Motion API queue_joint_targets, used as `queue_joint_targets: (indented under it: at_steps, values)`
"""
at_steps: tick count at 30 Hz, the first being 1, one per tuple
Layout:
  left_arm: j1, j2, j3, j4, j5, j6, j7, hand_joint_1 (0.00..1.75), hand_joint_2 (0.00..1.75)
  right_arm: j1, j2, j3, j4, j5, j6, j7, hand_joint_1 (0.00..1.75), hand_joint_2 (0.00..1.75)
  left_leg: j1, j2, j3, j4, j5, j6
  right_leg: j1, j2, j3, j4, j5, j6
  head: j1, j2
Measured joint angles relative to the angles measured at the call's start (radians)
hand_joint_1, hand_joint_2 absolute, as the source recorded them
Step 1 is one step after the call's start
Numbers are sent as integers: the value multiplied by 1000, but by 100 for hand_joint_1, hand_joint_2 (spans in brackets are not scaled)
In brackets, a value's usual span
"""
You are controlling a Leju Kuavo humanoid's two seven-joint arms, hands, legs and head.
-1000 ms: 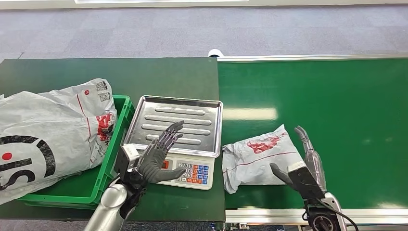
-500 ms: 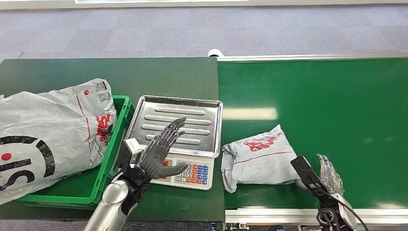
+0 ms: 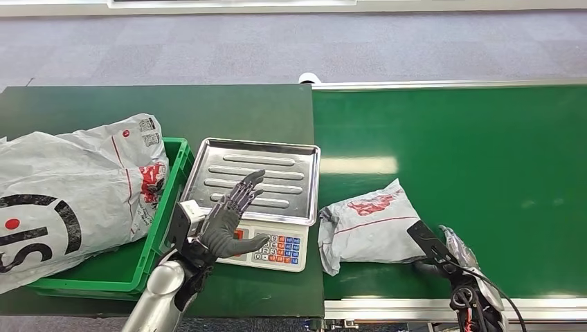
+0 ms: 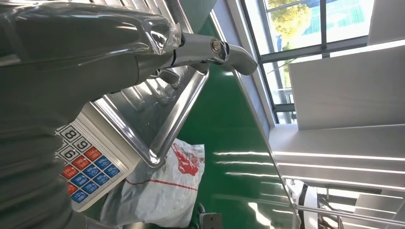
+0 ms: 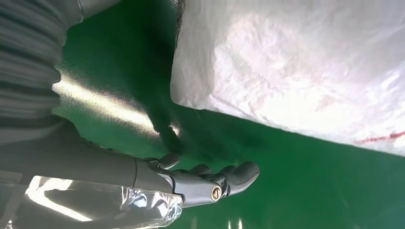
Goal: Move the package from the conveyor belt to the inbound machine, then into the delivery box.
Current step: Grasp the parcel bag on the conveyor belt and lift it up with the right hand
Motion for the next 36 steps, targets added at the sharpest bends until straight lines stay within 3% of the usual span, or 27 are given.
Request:
queue_joint_targets:
  at_steps: [1, 2, 5, 6, 7, 16, 20, 21, 22, 23, 28, 36]
  values:
    - [0, 0, 1, 0, -1, 0, 0, 0, 175, -5, -1, 2, 7, 1, 11, 2, 0, 175, 0, 0, 1, 0, 0, 0, 0, 0, 1, 0, 0, 0, 0, 0]
    - [0, -1, 2, 0, -2, 0, 0, 0, 175, -9, -2, 6, 14, 3, 24, 3, 26, 175, 0, 0, 3, 0, 0, 0, 0, 0, 2, 0, 0, 0, 0, 0]
    - [1, -2, 4, 0, -4, 0, 0, 0, 175, -21, -10, 23, 35, 8, 58, 2, 156, 175, 0, 1, 6, 0, 0, 0, 0, 0, 5, 0, 0, 0, 0, 0]
    - [1, -3, 6, 0, -4, 0, 0, 0, 175, -24, -12, 29, 41, 8, 64, -1, 174, 175, 0, 1, 7, 0, 0, 0, 0, 1, 6, 0, 0, 0, 0, 0]
    - [2, -3, 8, -1, -4, 2, 0, 0, 175, -28, -15, 35, 47, 9, 67, -6, 175, 175, 0, 2, 8, 0, 0, 0, 0, 1, 7, 0, 0, 0, 0, 0]
    - [24, -3, 19, -15, -10, 7, 0, 0, 175, -48, -35, 77, 64, -19, 47, -61, 169, 175, 0, 3, 9, 0, 0, 0, 0, 3, 8, 0, 2, 0, 0, 0]
    - [29, -3, 20, -17, -10, 7, 0, 0, 175, -46, -34, 82, 63, -33, 8, -81, 22, 175, 1, 2, 7, 0, 0, 0, 1, 2, 7, 0, 2, 0, 0, 0]
    - [31, -3, 21, -18, -10, 8, -1, 0, 175, -41, -32, 82, 60, -45, -21, -93, 13, 175, 1, 2, 6, 0, 0, 0, 2, 2, 6, 0, 2, 0, 0, 0]
    - [33, -3, 21, -19, -10, 8, -1, 0, 175, -33, -29, 81, 53, -64, -55, -110, 10, 175, 1, 2, 5, 0, 0, 0, 2, 2, 5, 0, 2, 0, 0, 0]
    - [35, -3, 22, -20, -9, 9, -3, 0, 175, -20, -24, 79, 36, -90, -87, -128, 19, 175, 1, 2, 3, 0, 1, 0, 2, 2, 4, 0, 2, 0, 0, 0]
    - [37, -3, 25, -21, 0, 8, -13, 0, 175, 66, 0, 59, -152, -239, -174, -224, 0, 175, 1, -1, -1, 1, 1, 0, 1, 1, 0, 0, 2, 0, 0, 0]
    - [21, -6, 24, -10, 18, 4, -27, 0, 175, 209, 70, -4, -506, -565, -413, -517, 0, 175, 1, -1, -7, 1, 1, -1, 1, 1, -6, 0, 2, 0, 0, 0]
